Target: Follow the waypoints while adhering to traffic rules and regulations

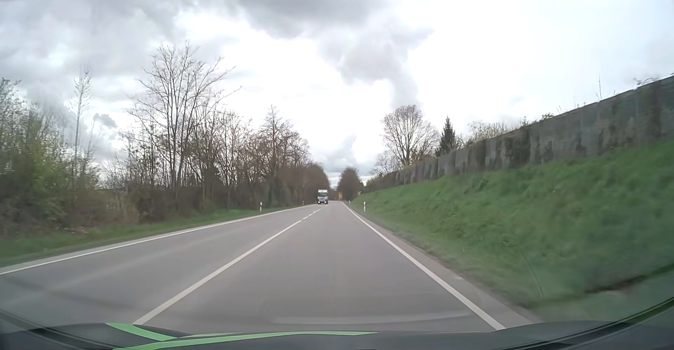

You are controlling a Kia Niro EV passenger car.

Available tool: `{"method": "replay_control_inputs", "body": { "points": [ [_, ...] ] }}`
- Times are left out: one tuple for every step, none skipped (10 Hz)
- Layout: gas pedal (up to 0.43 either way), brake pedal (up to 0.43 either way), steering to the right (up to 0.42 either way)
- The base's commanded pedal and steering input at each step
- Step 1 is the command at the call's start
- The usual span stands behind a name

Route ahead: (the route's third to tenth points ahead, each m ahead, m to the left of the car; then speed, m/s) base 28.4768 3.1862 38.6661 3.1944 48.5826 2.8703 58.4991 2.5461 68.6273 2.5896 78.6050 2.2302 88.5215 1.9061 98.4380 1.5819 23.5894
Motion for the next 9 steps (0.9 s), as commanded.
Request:
{"method": "replay_control_inputs", "body": {
  "points": [
    [0.24, 0.0, 0.0],
    [0.24, 0.0, 0.0],
    [0.24, 0.0, 0.0],
    [0.24, 0.0, 0.0],
    [0.24, 0.0, 0.0],
    [0.24, 0.0, 0.0],
    [0.24, 0.0, 0.0],
    [0.24, 0.0, 0.0],
    [0.24, 0.0, 0.0]
  ]
}}
